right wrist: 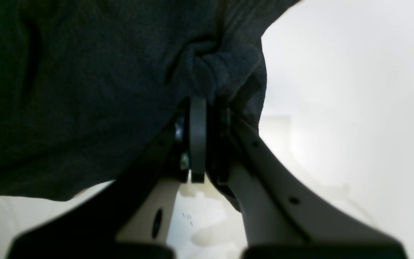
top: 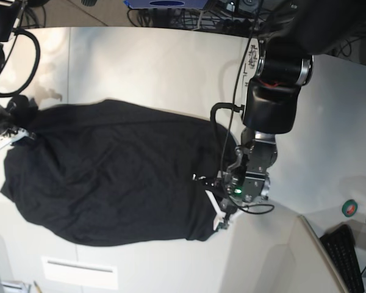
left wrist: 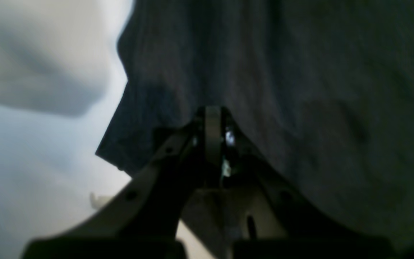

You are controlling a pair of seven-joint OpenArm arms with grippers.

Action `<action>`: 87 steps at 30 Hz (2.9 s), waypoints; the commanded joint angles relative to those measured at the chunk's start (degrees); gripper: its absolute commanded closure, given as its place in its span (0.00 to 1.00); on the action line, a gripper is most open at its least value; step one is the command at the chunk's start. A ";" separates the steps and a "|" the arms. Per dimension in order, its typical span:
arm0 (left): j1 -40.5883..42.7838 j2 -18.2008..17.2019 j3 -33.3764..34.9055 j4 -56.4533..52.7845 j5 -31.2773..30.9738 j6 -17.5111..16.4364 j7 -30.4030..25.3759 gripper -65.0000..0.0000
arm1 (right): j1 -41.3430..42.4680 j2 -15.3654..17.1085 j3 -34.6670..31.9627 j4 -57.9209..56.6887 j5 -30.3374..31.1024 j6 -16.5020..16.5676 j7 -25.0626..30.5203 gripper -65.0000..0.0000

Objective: Layout the t-shirt on the table in an organized manner, then fold the t-shirt properly
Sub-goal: 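Pull the shirt end with the left gripper away from the right gripper, then hold the shirt with both grippers and stretch it taut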

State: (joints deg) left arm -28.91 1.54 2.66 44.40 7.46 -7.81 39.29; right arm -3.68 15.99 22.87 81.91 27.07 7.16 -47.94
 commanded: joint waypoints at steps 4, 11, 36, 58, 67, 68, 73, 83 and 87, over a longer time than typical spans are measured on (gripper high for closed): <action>-2.00 -0.79 -3.31 -5.24 0.23 1.44 -3.20 1.00 | 0.74 1.20 0.64 0.77 0.31 0.18 1.31 1.00; -0.32 -3.26 -10.44 -4.80 0.76 1.44 -3.64 1.00 | 0.91 1.20 0.38 0.77 0.23 0.18 1.31 1.00; 35.28 -6.33 -23.97 47.25 -11.90 1.44 11.04 1.00 | 0.65 0.76 0.29 1.04 0.23 0.18 1.04 1.00; 40.03 -12.57 -32.41 33.71 -43.02 1.18 1.28 0.07 | 0.47 0.76 0.29 1.04 0.31 0.18 1.04 1.00; 33.96 -12.57 -26.35 26.67 -42.94 1.09 1.28 0.12 | 0.47 0.76 0.29 1.04 0.31 0.18 1.04 1.00; 33.52 -12.57 -26.08 25.97 -42.94 1.09 1.28 0.12 | 0.47 0.76 0.29 1.04 0.31 0.18 1.04 1.00; 32.29 -12.49 -25.47 23.51 -43.02 1.09 1.28 0.21 | 0.47 0.76 0.29 1.04 0.31 0.18 1.04 1.00; 32.47 -13.28 -25.91 25.27 -43.11 1.09 1.55 1.00 | 1.18 -1.09 0.29 1.12 0.31 -0.26 -2.74 1.00; 32.55 -15.12 -25.82 29.31 -43.29 1.09 1.64 1.00 | 2.23 -3.02 0.29 5.17 0.23 -0.26 -8.36 1.00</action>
State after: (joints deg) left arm 4.47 -13.21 -23.11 72.55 -35.11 -6.13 41.80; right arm -2.72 12.27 22.90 85.82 26.44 6.85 -57.17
